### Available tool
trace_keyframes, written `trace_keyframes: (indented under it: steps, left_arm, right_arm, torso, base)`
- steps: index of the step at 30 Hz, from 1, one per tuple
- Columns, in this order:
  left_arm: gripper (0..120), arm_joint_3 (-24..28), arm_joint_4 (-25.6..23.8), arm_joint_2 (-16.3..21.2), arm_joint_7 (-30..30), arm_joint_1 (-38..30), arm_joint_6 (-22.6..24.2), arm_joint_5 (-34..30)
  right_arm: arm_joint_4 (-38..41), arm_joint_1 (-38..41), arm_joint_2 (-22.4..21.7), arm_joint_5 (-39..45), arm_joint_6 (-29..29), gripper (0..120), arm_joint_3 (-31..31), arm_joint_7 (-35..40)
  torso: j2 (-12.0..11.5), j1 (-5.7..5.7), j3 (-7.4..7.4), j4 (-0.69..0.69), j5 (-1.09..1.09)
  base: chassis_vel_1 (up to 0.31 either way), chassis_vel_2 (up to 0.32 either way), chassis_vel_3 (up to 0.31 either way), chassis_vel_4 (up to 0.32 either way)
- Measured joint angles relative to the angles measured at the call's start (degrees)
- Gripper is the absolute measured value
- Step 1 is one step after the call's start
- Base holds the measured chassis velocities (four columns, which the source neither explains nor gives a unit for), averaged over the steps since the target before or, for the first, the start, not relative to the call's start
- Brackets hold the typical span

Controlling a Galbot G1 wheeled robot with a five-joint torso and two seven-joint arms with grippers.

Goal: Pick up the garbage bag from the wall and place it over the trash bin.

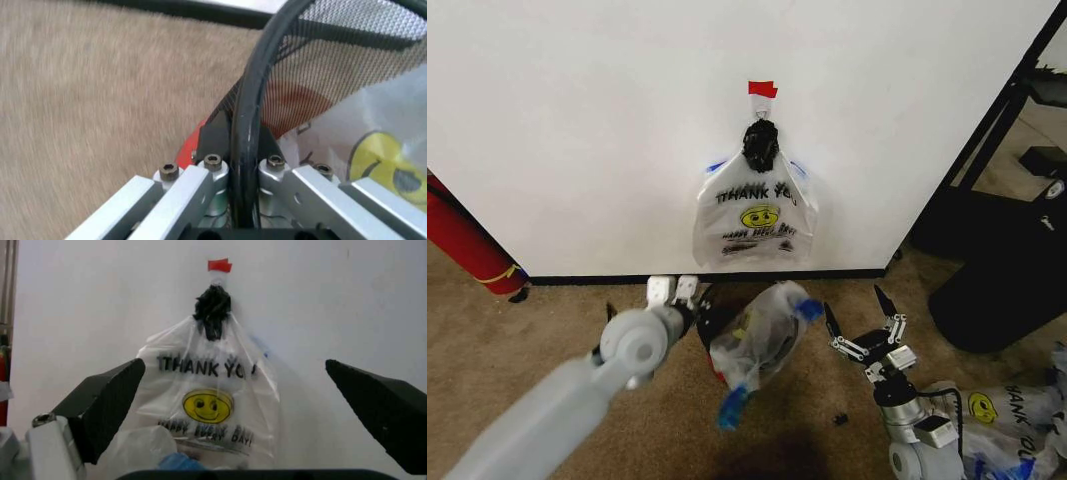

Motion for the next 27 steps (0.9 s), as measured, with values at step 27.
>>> trace_keyframes:
  steps: [27]
  left_arm:
    - [19,-1.51,3.28,-11.2,3.94,15.32,-13.09,20.82]
  right_arm:
    - [2.86,-2.16,1.65,-2.42,0.44,100,-0.3,-0.32]
  torso:
    - [0.0,0.01,0.0,-0.01,0.0]
  base:
    - [0.0,0.0,0.0,0.0]
